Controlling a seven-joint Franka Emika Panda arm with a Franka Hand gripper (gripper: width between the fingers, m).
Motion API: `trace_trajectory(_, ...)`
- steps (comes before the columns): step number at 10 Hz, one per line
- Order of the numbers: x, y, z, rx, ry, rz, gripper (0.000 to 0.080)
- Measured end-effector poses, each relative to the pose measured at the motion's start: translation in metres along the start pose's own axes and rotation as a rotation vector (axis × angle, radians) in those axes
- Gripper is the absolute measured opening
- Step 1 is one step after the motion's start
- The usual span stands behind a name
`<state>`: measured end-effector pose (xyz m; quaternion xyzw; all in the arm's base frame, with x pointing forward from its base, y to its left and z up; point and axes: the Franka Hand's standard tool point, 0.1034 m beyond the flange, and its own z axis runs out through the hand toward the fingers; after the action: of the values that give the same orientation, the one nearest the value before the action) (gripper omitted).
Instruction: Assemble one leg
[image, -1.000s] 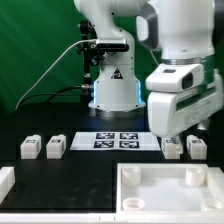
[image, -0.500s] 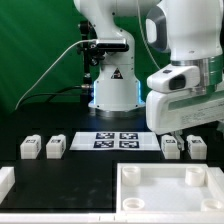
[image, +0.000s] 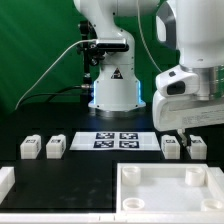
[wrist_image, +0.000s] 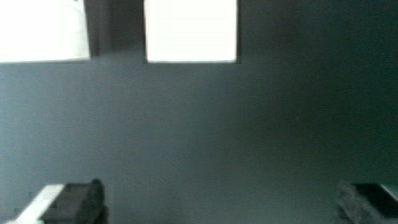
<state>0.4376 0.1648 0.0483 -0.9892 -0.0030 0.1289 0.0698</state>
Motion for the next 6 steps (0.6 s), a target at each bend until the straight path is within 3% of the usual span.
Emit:
trace_trajectory(2, -0.003, 0.000, 0.000, 0.001, -0.211, 0.008, 0.0648)
trace_trajectory(4, -0.023, -0.003, 0.013, -0.017, -0.459, 0.097, 0.0648)
trace_trajectory(6, -0.018, -0.008, 0.023, -0.012, -0.586, 0.096, 0.0648)
